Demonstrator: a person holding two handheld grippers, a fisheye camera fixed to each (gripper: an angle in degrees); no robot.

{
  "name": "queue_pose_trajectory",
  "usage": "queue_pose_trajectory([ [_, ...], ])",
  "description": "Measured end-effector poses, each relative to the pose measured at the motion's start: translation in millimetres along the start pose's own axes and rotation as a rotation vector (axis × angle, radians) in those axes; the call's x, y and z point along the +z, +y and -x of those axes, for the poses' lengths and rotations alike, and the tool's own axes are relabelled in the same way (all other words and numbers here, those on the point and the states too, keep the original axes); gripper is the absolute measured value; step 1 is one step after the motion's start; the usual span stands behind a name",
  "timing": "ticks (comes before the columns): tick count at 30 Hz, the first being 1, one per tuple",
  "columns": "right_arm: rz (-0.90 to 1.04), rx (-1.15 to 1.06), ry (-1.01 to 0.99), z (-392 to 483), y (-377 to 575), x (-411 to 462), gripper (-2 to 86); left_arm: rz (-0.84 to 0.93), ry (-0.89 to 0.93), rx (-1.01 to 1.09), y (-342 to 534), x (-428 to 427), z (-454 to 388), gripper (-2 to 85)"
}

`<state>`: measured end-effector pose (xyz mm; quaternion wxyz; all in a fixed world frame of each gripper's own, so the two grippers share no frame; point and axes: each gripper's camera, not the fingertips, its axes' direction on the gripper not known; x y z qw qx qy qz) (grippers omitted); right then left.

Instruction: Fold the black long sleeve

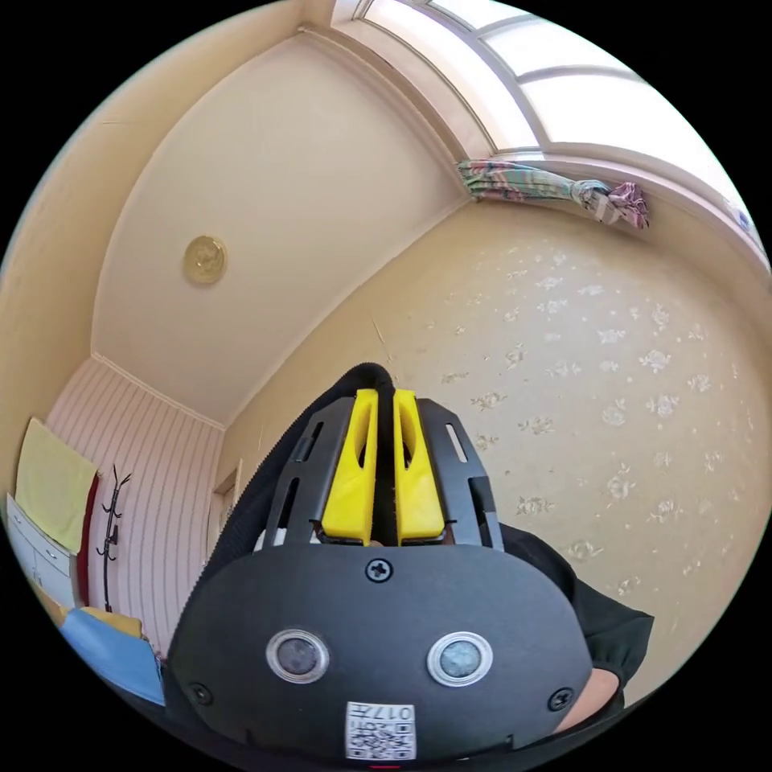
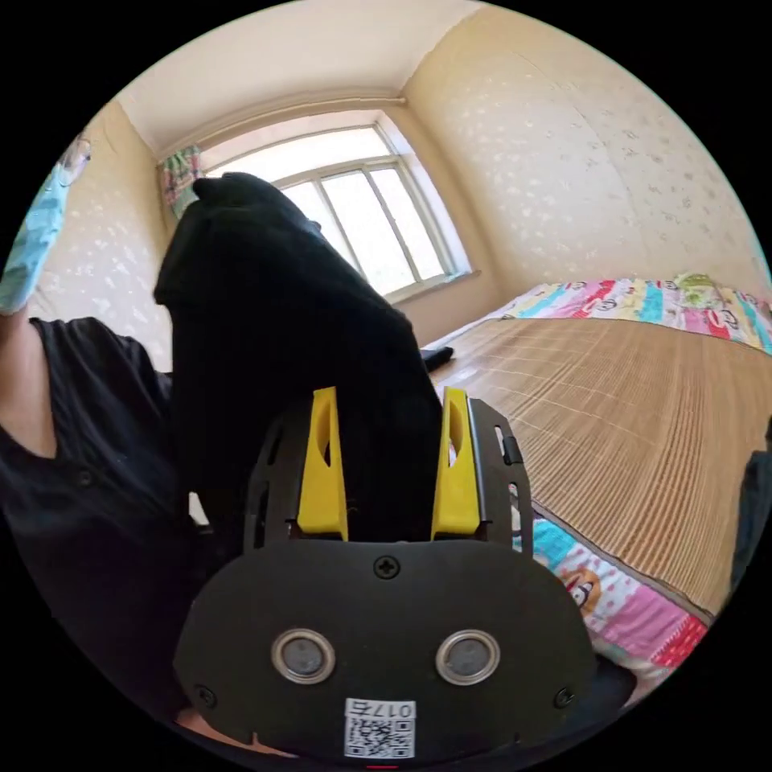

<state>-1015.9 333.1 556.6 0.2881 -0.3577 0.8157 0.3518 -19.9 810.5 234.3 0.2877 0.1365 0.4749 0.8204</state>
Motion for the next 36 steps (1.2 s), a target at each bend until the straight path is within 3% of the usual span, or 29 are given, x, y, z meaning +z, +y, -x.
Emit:
queue_pose_trajectory([
  [2,-0.03,-0.009,0.104,8,-14,-3,11.4,0.03,-0.019,-0.021,3,7,-2,3.6],
  [5,-0.004,-0.106,0.092,21,-45,-13,5.7,0.068,-0.071,-0.016,1,12,-15,3.6],
  [8,-0.095,-0.153,0.131,41,-70,-45,4.6,0.079,-0.185,0.032,-14,8,-43,3.7],
  [13,-0.348,-0.065,-0.155,29,-111,-127,3.9,0.155,-0.571,0.035,-47,1,-83,3.7],
  [15,-0.306,-0.174,-0.425,23,-144,-145,3.6,0.204,-0.691,-0.017,-58,3,-82,3.7],
  [16,-0.287,-0.171,-0.463,21,-154,-148,3.5,0.264,-0.766,-0.045,-63,8,-79,3.7],
  [18,-0.287,-0.072,-0.334,27,-184,-157,3.4,0.323,-0.875,-0.068,-70,16,-75,3.7],
  [23,-0.36,-0.167,0.11,122,-217,-186,3.3,0.462,-1.144,-0.063,-74,58,-67,3.6],
  [26,-0.467,-0.064,0.406,175,-211,-182,3.2,0.529,-1.522,0.086,-36,105,-56,3.7],
  [28,-0.601,-0.032,0.539,202,-188,-169,3.1,0.448,-1.803,0.334,26,144,-42,3.6],
  [30,-0.821,-0.061,0.696,228,-149,-140,3.0,0.299,-1.886,0.485,66,162,-33,3.6],
  [33,-0.984,-0.165,0.838,243,-115,-103,2.9,0.108,-1.907,0.705,105,176,-17,3.6],
  [36,-1.02,-0.286,0.95,240,-107,-76,3.0,0.111,-1.889,0.875,100,174,15,3.6],
])
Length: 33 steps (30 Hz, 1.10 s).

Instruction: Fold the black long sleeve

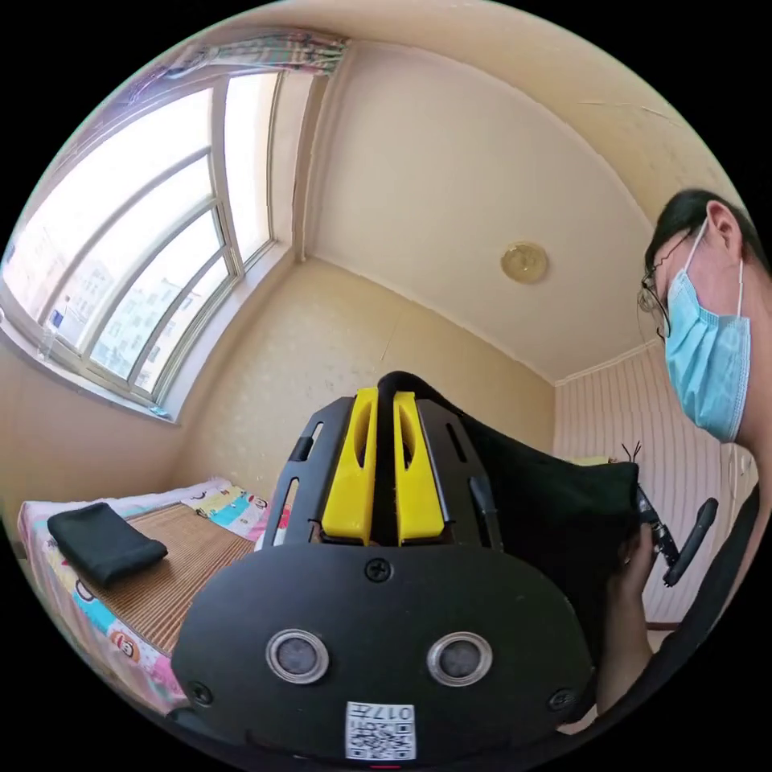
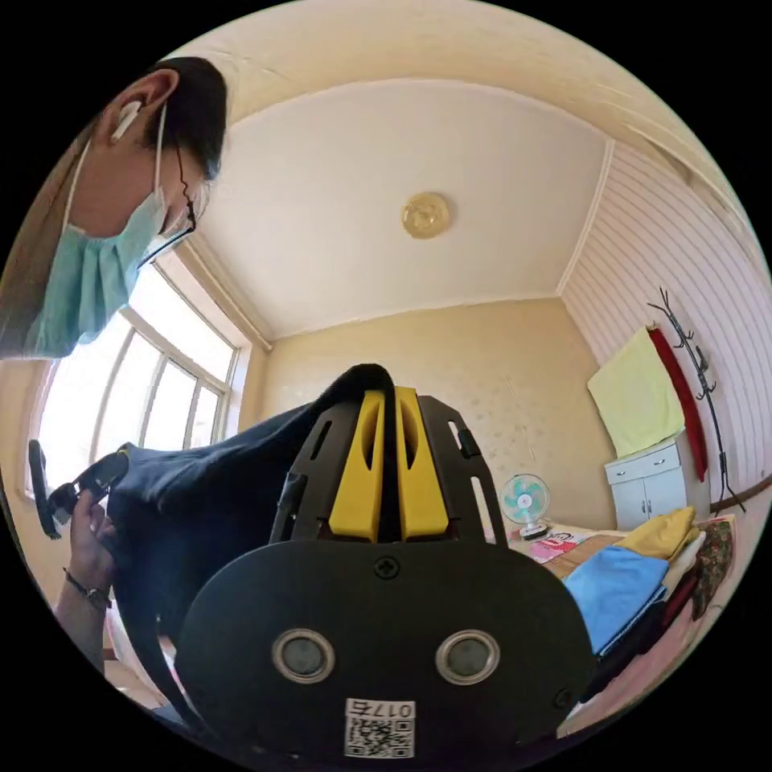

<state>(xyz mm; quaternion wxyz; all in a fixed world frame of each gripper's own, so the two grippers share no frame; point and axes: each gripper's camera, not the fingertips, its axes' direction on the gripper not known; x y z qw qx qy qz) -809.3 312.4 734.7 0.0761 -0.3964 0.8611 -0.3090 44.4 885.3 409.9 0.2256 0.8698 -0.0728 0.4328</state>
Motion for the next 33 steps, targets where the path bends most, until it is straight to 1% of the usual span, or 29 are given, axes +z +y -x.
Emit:
queue_pose_trajectory([
  [2,-0.023,-0.06,0.022,4,14,13,3.0,-0.011,0.041,-0.035,4,36,12,3.6],
  [4,-0.024,-0.128,0.04,7,34,41,3.0,0.036,0.028,-0.076,13,106,32,3.7],
  [5,0.002,-0.202,0.053,9,52,72,3.0,0.062,0.022,-0.073,16,129,38,3.7],
  [7,0.088,-0.313,0.06,8,87,134,3.2,0.207,-0.017,-0.008,31,242,61,3.9],
  [8,0.182,-0.379,0.029,4,115,188,3.4,0.259,-0.033,0.006,38,276,70,4.0],
  [9,0.306,-0.428,-0.014,-4,150,250,3.7,0.387,-0.05,0.0,57,346,92,4.5],
  [10,0.374,-0.438,-0.042,-10,170,283,3.9,0.53,-0.067,-0.029,84,415,121,5.1],
  [11,0.541,-0.417,-0.103,-27,214,350,4.4,0.605,-0.082,-0.042,100,446,135,5.5],
  [12,0.754,-0.335,-0.124,-48,263,413,6.0,0.743,-0.139,-0.087,135,491,164,6.4],
  [13,0.872,-0.296,-0.117,-58,290,439,6.7,0.843,-0.185,-0.127,168,515,184,6.4],
  [14,1.096,-0.232,-0.089,-76,341,475,7.3,0.886,-0.197,-0.145,184,520,191,6.4],
  [15,1.186,-0.18,-0.098,-85,378,480,7.8,0.957,-0.188,-0.155,214,525,198,6.8],
  [16,1.205,-0.165,-0.109,-86,394,476,8.0,1.031,-0.161,-0.136,244,523,198,7.2],
  [17,1.24,-0.168,-0.142,-83,423,462,8.4,1.067,-0.156,-0.118,260,520,196,7.4],
  [19,1.306,-0.187,-0.181,-72,472,431,9.1,1.223,-0.165,-0.021,323,500,183,8.0],
  [20,1.373,-0.185,-0.224,-64,505,408,9.5,1.261,-0.164,0.002,338,493,179,8.1],
  [21,1.437,-0.165,-0.273,-56,537,384,10.0,1.339,-0.16,0.037,366,479,172,8.3],
  [22,1.467,-0.154,-0.297,-52,551,371,10.2,1.407,-0.157,0.053,390,464,168,8.5],
  [24,1.553,-0.122,-0.334,-37,596,318,10.6,1.475,-0.168,0.049,414,441,165,8.8],
  [25,1.57,-0.119,-0.331,-35,605,306,10.7,1.506,-0.179,0.016,425,428,166,9.1],
  [27,1.665,-0.119,-0.283,-33,641,265,10.6,1.525,-0.171,-0.052,434,412,166,9.4],
  [28,1.624,-0.114,-0.272,-36,642,255,10.3,1.478,-0.16,-0.06,425,402,160,9.2],
  [29,1.565,-0.116,-0.242,-44,637,237,9.8,1.477,-0.163,-0.069,422,398,157,8.7],
  [30,1.579,-0.115,-0.214,-53,637,229,9.6,1.478,-0.175,-0.093,413,391,152,7.6],
  [32,1.596,-0.104,-0.2,-71,635,218,9.2,1.328,-0.197,-0.107,380,363,143,6.6],
  [33,1.596,-0.104,-0.197,-84,633,210,9.0,1.208,-0.195,-0.098,352,339,140,6.7],
])
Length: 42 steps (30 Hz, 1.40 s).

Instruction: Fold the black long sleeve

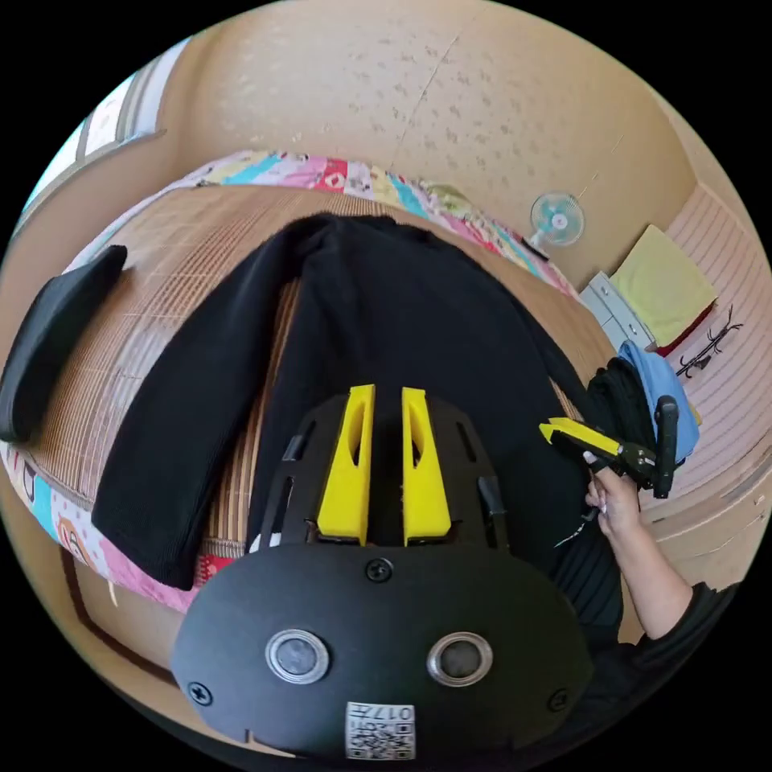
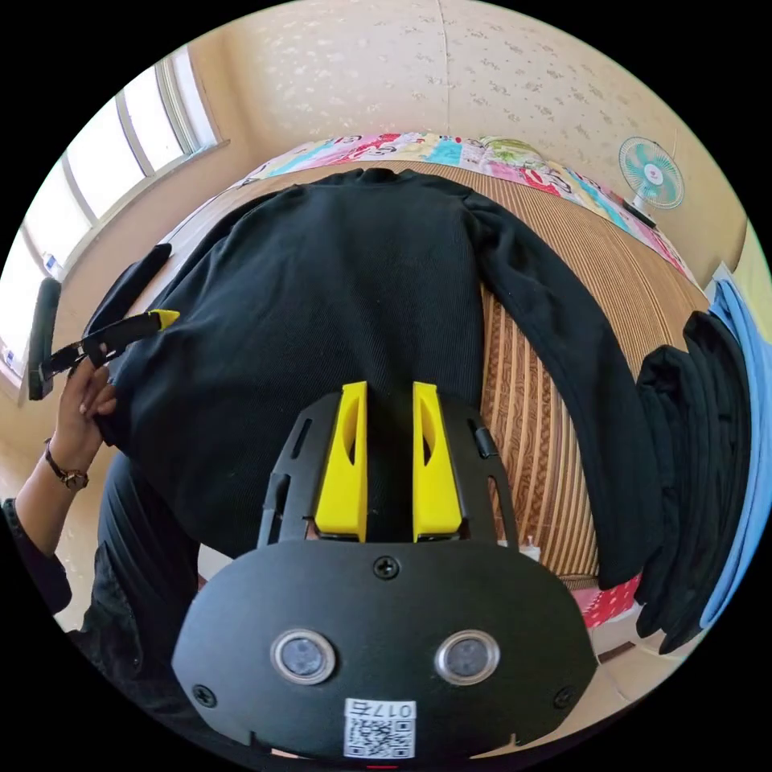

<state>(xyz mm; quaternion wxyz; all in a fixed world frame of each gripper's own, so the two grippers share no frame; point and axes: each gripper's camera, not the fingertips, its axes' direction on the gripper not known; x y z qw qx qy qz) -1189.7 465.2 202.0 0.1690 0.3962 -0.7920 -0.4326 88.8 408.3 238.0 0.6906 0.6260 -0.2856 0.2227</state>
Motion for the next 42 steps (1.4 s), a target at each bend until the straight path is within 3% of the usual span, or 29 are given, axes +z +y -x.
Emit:
queue_pose_trajectory([
  [3,-0.035,0.022,-0.041,-31,29,-4,8.2,-0.071,-0.086,-0.127,16,-60,34,8.8],
  [10,-0.1,0.004,-0.05,-60,68,-10,7.3,0.03,-0.365,-0.362,29,-120,148,12.4],
  [13,-0.12,0.0,-0.017,-64,81,-12,7.2,0.081,-0.267,-0.482,39,-118,188,13.6],
  [15,-0.138,0.013,-0.027,-73,92,-16,7.2,0.047,-0.259,-0.455,38,-123,189,12.9],
  [19,-0.141,0.033,-0.054,-89,103,-23,7.1,0.086,-0.248,-0.346,16,-141,181,2.8],
  [23,-0.148,0.085,-0.119,-113,116,-33,7.0,-0.161,-0.175,-0.284,-2,-228,189,1.7],
  [27,-0.156,0.104,-0.103,-123,129,-42,6.7,-0.232,-0.143,-0.419,-32,-287,277,2.0],
  [31,-0.161,0.094,-0.061,-124,138,-52,6.6,-0.302,-0.108,-0.721,-6,-315,368,8.0],
  [34,-0.158,0.094,-0.054,-130,146,-61,6.5,-0.34,0.042,-0.752,29,-309,370,10.7],
  [37,-0.129,0.057,-0.018,-129,153,-72,6.2,-0.286,0.034,-0.756,57,-289,349,11.0],
  [42,-0.106,0.101,-0.149,-162,173,-95,4.1,-0.298,0.107,-0.811,76,-276,364,11.4],
])
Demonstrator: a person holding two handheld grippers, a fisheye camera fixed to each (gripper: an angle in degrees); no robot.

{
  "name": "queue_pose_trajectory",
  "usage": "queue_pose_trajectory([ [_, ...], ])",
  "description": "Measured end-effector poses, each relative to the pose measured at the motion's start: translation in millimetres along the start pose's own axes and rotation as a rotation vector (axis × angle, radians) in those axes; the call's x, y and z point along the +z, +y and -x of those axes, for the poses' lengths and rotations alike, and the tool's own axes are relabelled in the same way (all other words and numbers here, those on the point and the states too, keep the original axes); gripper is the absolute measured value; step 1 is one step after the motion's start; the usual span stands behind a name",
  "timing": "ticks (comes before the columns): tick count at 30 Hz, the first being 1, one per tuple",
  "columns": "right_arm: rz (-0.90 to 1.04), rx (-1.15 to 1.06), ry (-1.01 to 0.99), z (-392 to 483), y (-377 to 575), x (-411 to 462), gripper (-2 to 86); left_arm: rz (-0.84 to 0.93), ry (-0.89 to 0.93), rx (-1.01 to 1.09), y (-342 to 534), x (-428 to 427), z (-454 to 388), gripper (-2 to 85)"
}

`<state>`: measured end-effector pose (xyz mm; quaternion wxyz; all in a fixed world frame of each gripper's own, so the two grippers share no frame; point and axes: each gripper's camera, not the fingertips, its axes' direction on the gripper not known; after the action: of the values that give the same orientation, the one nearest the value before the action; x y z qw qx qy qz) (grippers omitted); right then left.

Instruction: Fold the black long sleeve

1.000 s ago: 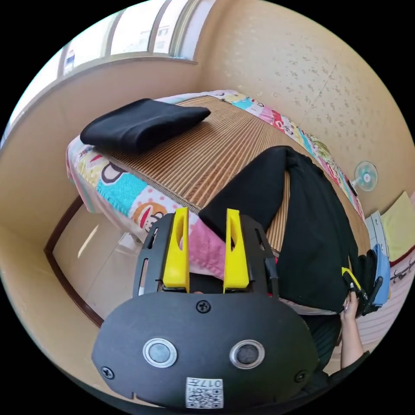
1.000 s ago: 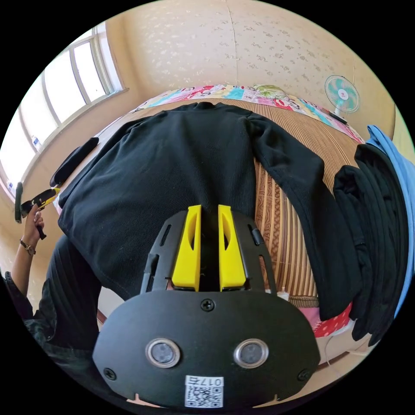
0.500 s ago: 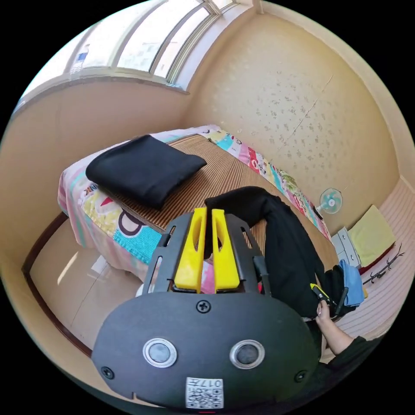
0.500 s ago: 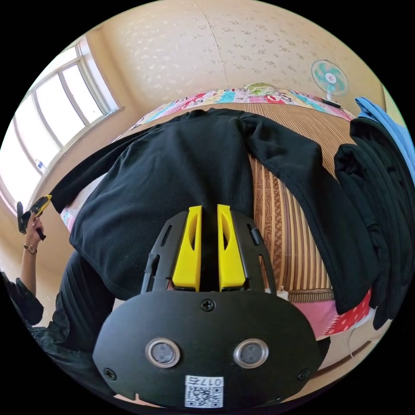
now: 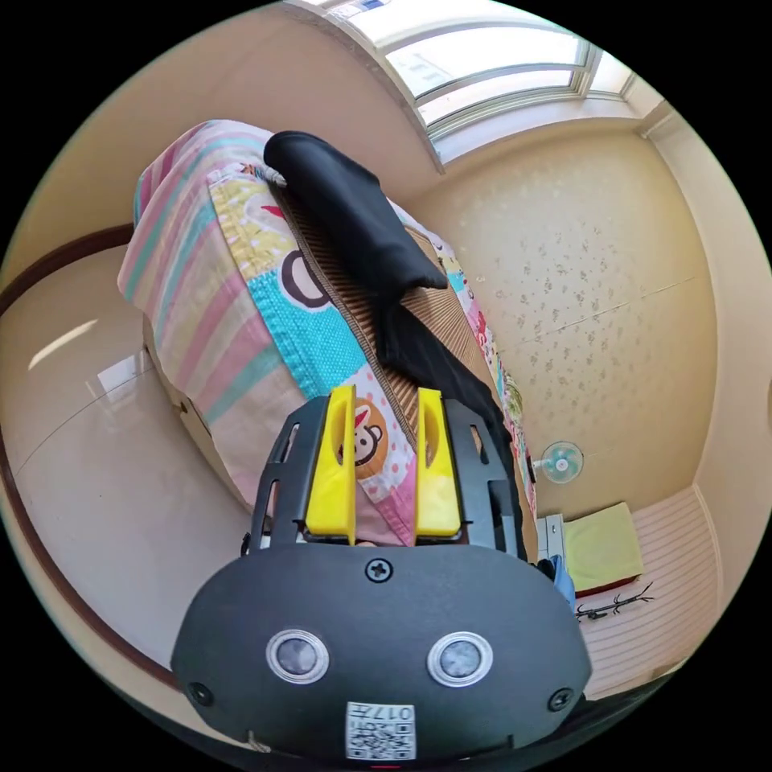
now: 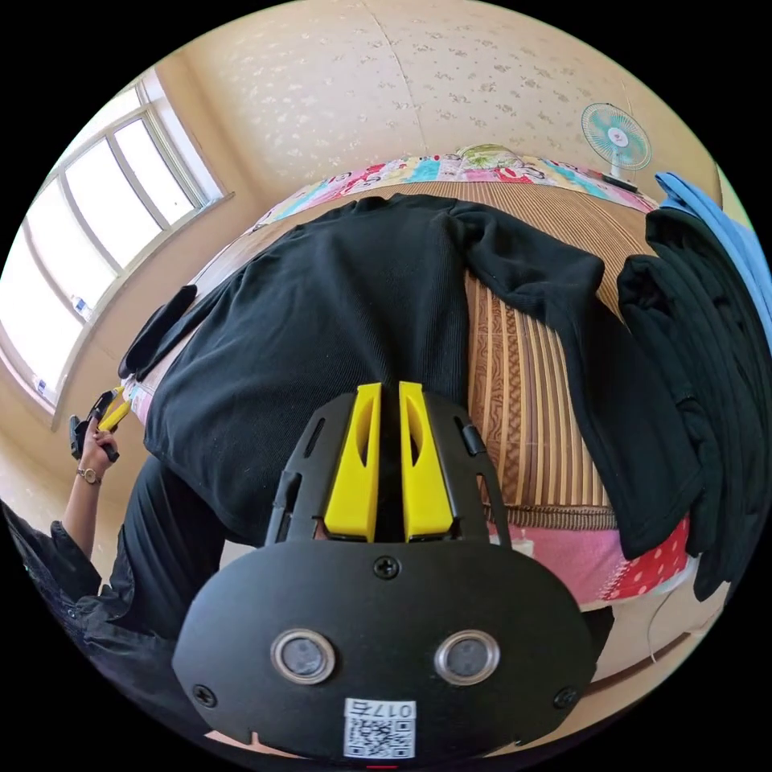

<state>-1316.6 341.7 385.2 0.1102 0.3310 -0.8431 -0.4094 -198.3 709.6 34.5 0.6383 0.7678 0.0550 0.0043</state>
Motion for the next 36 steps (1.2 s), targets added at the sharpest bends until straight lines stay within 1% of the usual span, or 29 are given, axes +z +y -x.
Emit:
queue_pose_trajectory([
  [2,0.026,-0.008,0.022,0,-1,-7,3.6,-0.021,0.038,-0.017,-10,-1,5,11.4],
  [6,0.095,-0.004,0.114,15,-12,-22,3.0,-0.003,0.018,-0.061,-37,17,6,12.4],
  [8,0.081,0.011,0.128,18,-11,-30,2.9,-0.032,0.02,-0.103,-40,19,8,12.5],
  [11,0.058,0.069,0.125,16,-3,-47,2.6,-0.061,-0.034,-0.123,-37,17,4,12.4],
  [14,0.039,0.107,0.118,12,10,-68,2.4,-0.098,-0.113,-0.057,-27,8,-8,11.3],
  [16,0.03,0.091,0.128,14,16,-79,2.3,-0.167,-0.117,0.032,-16,-3,-19,10.1],
  [18,0.024,0.045,0.144,18,18,-90,2.2,-0.188,-0.153,0.085,-14,-4,-24,10.1],
  [21,-0.014,0.015,0.15,24,11,-97,2.3,-0.123,-0.177,0.078,-19,17,-12,10.6],
  [23,-0.009,0.015,0.1,25,-1,-93,2.5,-0.063,-0.207,0.055,-20,35,1,9.9],
  [26,0.021,-0.01,0.062,33,-26,-84,2.6,-0.079,-0.295,0.072,-10,39,5,5.5],
  [28,0.018,-0.003,0.071,34,-36,-81,2.5,0.01,-0.322,0.119,-7,43,0,3.0],
  [30,0.002,0.009,0.069,32,-44,-79,2.5,0.015,-0.346,0.14,-4,36,-6,2.0],
  [32,0.042,0.021,0.076,25,-43,-69,2.4,-0.04,-0.302,0.18,-2,18,-16,1.4],
  [36,-0.013,0.068,-0.055,3,-36,-84,2.1,-0.13,-0.226,0.311,-15,-13,-68,0.8],
])
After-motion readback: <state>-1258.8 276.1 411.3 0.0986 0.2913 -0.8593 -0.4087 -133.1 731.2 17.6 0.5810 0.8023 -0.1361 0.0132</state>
